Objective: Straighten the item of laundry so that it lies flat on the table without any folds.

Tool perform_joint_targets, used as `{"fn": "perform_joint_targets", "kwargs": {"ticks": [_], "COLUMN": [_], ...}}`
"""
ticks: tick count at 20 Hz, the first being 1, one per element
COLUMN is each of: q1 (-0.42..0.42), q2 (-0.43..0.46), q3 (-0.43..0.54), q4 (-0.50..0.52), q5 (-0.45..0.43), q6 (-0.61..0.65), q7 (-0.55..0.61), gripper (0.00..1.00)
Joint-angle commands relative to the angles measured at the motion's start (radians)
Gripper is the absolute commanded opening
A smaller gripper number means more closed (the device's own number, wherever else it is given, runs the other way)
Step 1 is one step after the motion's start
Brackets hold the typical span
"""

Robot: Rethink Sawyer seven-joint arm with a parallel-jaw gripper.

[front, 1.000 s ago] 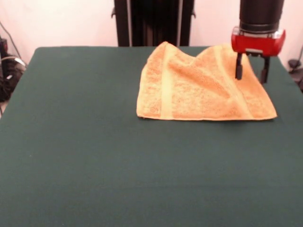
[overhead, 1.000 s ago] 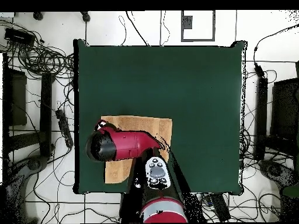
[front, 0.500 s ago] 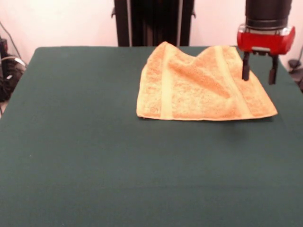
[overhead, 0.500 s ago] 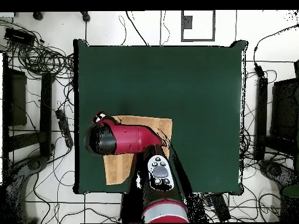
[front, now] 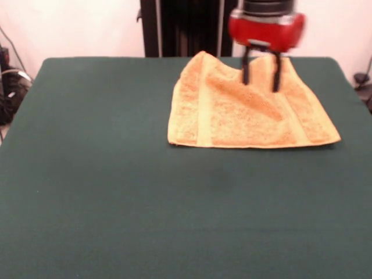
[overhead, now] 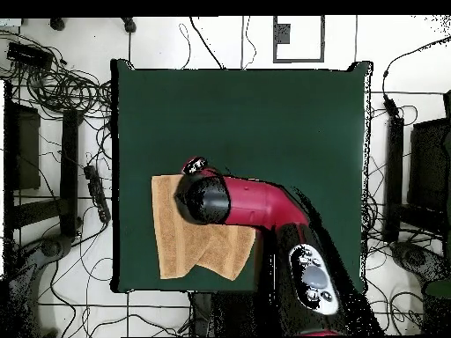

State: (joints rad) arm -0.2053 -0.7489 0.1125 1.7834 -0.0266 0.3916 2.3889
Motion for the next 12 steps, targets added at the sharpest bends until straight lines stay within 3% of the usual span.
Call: {"fn": "perform_joint_targets", "kwargs": {"ticks": [1, 6, 12], "q1": [-0.092, -0.132, -0.095], "q2": [0.025, 0.082, 0.154], "q3": [0.074, 0.085, 0.048], "q4": [0.002, -0.026, -0.063], "q5": [-0.120, -0.210, -0.293], "q6": [0.090, 0.061, 0.023], "q7": [-0.178, -0.168, -0.083], "gripper": [1.00, 1.00, 1.00]}}
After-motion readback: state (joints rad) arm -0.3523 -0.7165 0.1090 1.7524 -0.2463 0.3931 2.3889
